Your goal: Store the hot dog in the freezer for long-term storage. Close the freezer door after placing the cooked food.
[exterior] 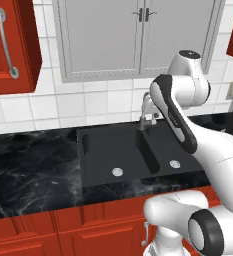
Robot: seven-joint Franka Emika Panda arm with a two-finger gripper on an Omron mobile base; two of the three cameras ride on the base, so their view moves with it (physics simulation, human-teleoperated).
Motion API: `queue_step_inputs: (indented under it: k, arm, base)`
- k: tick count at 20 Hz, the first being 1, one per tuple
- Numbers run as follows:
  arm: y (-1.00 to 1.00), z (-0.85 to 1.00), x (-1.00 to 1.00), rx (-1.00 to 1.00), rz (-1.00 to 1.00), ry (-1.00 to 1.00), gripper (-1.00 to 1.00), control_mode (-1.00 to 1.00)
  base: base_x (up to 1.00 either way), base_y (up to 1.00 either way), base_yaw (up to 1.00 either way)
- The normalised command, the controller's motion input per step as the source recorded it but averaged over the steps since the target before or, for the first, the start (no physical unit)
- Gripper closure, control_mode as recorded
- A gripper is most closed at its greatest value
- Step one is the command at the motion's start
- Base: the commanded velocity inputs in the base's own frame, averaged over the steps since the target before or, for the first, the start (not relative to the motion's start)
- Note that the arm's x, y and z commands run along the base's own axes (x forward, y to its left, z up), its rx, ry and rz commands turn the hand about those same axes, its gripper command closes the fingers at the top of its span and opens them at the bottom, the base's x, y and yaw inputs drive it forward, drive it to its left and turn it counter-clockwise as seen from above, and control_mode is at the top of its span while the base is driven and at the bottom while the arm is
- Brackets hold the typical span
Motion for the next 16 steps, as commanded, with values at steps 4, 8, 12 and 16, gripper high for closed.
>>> queue_step_inputs:
  k: [4, 8, 12, 16]
  arm:
    - [0.00, 0.00, 0.00, 0.00, 0.00, 0.00, -1.00, 1.00]
    - [0.00, 0.00, 0.00, 0.00, 0.00, 0.00, -1.00, 1.00]
    - [0.00, 0.00, 0.00, 0.00, 0.00, 0.00, -1.00, 1.00]
    - [0.00, 0.00, 0.00, 0.00, 0.00, 0.00, -1.00, 1.00]
  base:
    - [-0.06, 0.00, 0.00]
    - [-0.37, 0.00, -0.04]
    - [-0.65, -0.01, -0.08]
    - [-0.56, 0.00, -0.11]
